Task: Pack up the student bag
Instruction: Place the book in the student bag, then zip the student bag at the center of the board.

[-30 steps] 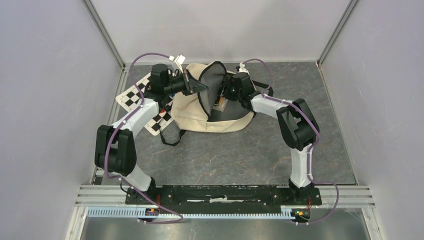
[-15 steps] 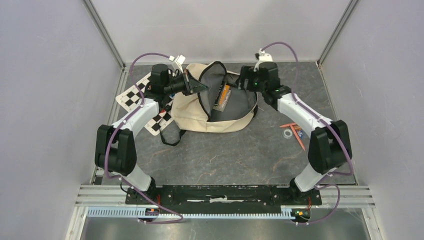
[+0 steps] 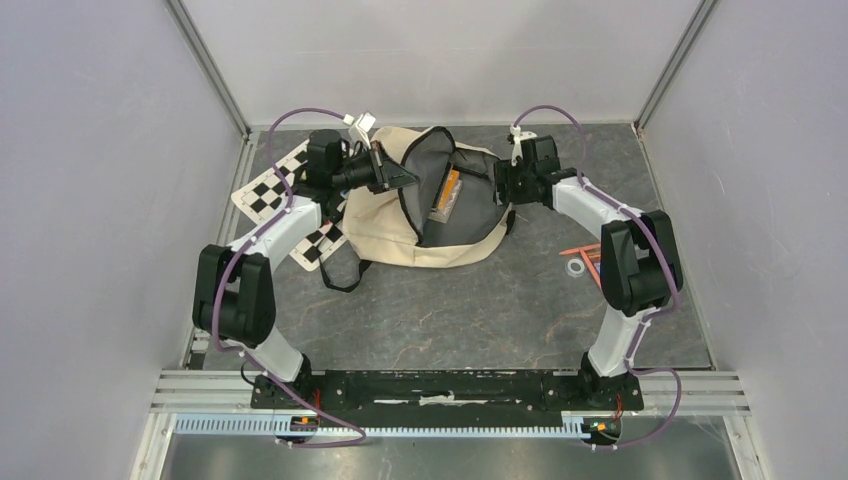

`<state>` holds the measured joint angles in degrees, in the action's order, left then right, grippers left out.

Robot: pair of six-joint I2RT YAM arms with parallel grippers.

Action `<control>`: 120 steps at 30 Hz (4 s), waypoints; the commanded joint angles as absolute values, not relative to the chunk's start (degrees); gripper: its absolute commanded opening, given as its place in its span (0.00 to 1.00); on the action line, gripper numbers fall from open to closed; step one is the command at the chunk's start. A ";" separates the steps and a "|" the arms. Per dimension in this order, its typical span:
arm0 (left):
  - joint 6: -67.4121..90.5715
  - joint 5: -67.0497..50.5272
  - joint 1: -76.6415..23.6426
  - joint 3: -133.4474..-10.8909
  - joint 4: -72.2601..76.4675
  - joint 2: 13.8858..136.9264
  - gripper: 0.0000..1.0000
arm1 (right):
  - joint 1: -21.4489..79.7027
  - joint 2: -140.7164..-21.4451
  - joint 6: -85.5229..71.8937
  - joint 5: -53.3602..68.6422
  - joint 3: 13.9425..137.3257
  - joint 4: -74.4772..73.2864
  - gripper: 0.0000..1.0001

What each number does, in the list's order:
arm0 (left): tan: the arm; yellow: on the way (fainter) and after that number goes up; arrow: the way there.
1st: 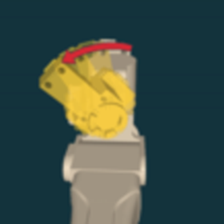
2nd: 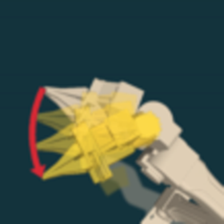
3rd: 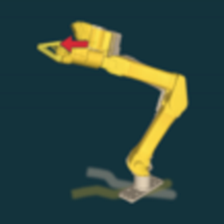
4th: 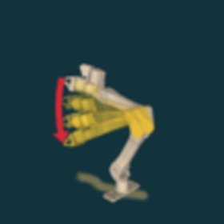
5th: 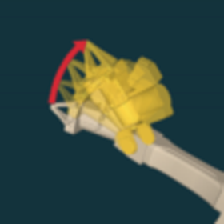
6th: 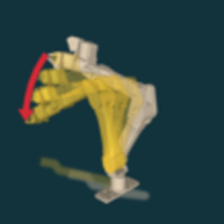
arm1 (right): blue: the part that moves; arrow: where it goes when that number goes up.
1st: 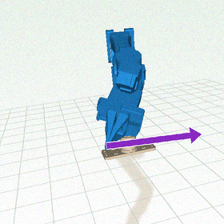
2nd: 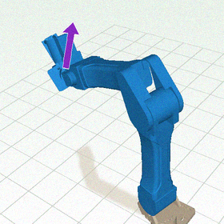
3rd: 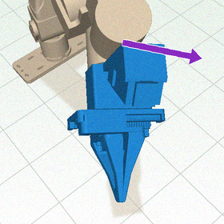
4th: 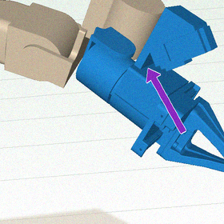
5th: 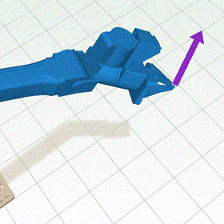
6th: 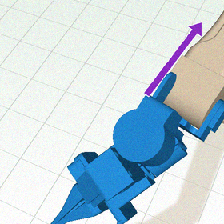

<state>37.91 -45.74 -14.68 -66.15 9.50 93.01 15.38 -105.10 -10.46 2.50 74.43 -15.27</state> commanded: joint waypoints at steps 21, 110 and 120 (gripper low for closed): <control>3.52 -33.57 -31.41 -85.66 -40.55 95.69 0.02 | 34.20 -74.74 -28.34 -8.36 43.32 -10.99 0.00; -3.13 -4.85 -38.85 -72.70 -29.54 92.35 0.02 | 35.25 -65.44 -35.04 0.55 39.03 7.20 0.51; -4.49 -4.04 -38.84 -73.19 -30.94 92.22 0.02 | 36.49 -67.59 -41.47 -8.59 32.61 16.85 0.45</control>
